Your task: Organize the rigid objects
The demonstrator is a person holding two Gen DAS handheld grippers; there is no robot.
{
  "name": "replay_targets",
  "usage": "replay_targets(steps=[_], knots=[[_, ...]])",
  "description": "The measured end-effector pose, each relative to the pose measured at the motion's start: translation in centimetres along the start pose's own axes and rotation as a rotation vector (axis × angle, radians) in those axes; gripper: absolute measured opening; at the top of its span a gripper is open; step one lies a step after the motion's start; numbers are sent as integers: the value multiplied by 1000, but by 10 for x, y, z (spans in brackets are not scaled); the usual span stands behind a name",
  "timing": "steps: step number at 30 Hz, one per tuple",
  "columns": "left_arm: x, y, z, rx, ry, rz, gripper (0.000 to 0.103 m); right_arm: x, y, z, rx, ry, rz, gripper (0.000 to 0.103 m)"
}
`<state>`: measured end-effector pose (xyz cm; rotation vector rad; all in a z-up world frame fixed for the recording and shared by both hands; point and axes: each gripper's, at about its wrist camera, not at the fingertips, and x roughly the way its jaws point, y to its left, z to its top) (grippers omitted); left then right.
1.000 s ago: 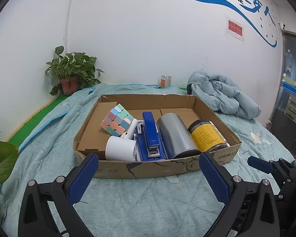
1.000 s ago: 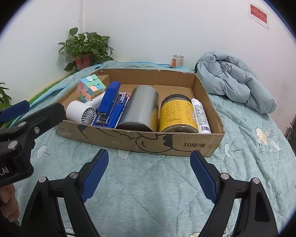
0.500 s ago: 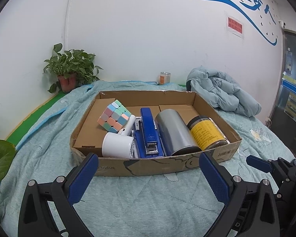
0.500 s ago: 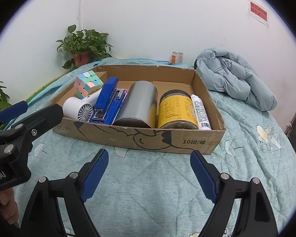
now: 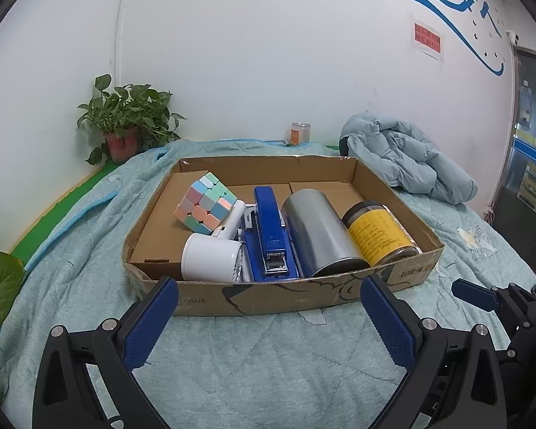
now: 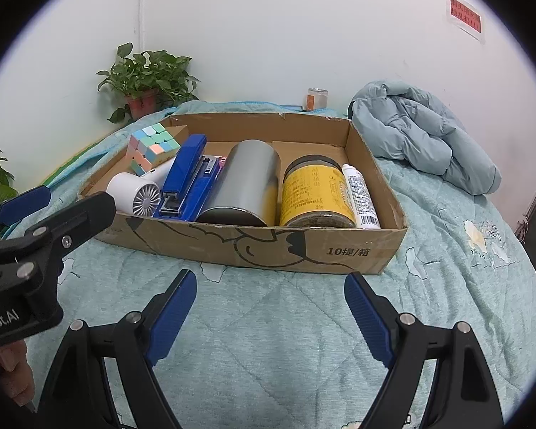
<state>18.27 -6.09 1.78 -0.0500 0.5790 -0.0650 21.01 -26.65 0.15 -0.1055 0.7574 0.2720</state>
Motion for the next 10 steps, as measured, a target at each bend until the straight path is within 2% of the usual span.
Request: replay_targets(steps=[10], knots=[[13, 9, 1, -4, 9, -8, 103, 6, -2, 1, -3, 10, -1, 85]])
